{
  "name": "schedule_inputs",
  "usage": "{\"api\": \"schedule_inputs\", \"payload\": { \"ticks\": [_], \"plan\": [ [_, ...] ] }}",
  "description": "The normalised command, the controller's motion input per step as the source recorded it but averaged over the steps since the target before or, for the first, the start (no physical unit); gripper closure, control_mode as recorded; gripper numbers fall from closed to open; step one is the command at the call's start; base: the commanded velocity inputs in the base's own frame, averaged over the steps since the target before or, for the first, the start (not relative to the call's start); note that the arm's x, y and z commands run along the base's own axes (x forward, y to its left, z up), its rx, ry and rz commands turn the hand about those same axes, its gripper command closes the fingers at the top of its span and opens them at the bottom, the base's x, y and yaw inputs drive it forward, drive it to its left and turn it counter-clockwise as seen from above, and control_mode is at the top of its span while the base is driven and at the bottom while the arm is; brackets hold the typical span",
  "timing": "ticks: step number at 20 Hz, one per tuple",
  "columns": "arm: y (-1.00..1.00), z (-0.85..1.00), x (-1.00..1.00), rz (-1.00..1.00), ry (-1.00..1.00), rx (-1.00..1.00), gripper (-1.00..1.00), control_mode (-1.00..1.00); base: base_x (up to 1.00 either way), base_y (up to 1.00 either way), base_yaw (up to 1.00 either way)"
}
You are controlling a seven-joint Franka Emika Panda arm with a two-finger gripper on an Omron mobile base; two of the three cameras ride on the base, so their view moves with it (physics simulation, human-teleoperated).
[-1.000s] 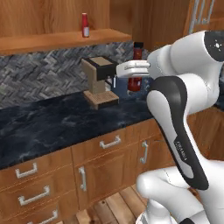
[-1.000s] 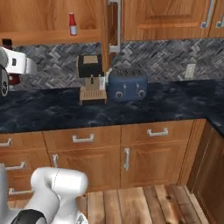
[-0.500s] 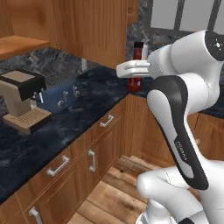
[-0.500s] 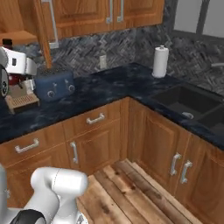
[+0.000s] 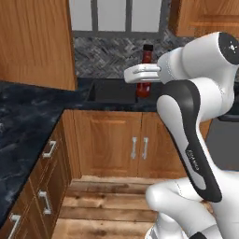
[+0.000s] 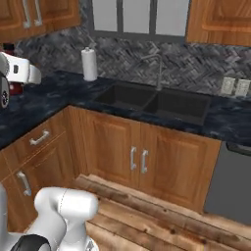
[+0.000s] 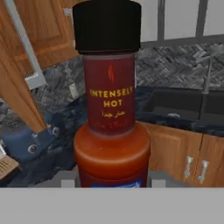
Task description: Move the condiment bottle and ketchup from the cabinet to the dining counter.
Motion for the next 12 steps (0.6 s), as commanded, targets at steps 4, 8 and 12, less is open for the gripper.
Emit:
{"api": "schedule_inputs", "payload": {
  "ticks": [4, 8, 12],
  "plan": [
    [0.0, 0.0, 0.0, 0.0, 0.0, 0.0, 1.0, 1.0, -0.13, 0.09, -0.85],
    [0.0, 0.0, 0.0, 0.0, 0.0, 0.0, 1.0, 1.0, -0.02, 0.05, -0.92],
    [0.0, 0.0, 0.0, 0.0, 0.0, 0.0, 1.0, 1.0, 0.0, 0.04, -0.97]
  ]
}}
